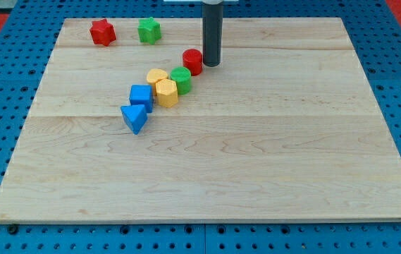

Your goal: Slide the red circle to the top center

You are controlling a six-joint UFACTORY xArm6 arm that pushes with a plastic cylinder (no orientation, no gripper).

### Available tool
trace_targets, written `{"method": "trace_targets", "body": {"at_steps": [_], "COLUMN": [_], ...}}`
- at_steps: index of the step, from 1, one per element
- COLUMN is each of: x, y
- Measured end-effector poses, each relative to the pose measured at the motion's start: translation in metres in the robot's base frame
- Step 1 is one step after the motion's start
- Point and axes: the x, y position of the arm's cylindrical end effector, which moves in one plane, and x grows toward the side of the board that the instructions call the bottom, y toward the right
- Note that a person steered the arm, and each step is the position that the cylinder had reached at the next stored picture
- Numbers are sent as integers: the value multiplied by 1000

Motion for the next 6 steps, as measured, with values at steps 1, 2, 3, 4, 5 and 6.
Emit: {"method": "trace_targets", "body": {"at_steps": [1,2,3,4,5,6], "x": [54,38,-2,-11,-53,-67], "y": [11,-48,-57,-53,-54,-55]}}
